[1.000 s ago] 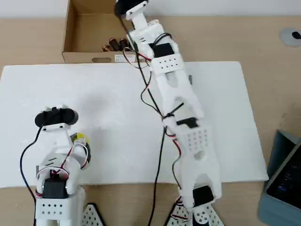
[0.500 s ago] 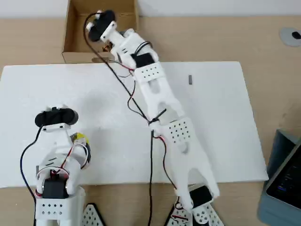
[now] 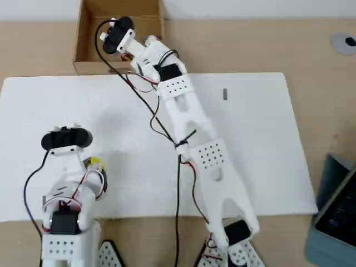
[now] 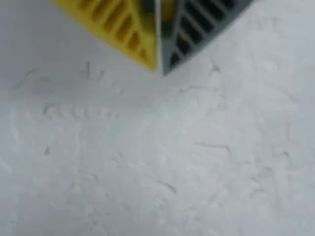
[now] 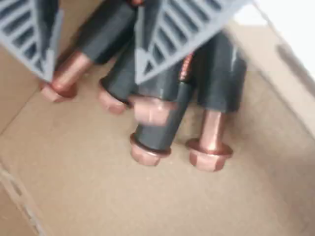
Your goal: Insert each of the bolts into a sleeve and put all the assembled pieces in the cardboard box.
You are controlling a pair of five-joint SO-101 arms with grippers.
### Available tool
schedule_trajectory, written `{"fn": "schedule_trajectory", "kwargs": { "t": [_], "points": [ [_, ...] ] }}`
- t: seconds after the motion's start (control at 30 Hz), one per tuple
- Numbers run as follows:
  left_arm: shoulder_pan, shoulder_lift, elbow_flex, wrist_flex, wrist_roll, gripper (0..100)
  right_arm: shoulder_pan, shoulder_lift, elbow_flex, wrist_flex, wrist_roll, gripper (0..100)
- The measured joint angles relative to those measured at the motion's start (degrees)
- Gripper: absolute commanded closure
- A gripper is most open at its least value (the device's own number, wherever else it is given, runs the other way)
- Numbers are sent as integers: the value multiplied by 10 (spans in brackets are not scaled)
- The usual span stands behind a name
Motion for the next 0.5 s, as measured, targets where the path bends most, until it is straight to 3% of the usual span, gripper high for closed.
{"fn": "schedule_trajectory", "kwargs": {
  "t": [0.17, 0.3, 0.5],
  "points": [
    [0, 0, 0, 0, 0, 998, 0, 0, -12, 3, 0, 894],
    [-1, 0, 0, 0, 0, 998, 0, 0, -64, 40, 0, 992],
    [-3, 0, 0, 0, 0, 998, 0, 0, -164, 141, 0, 989]
  ]
}}
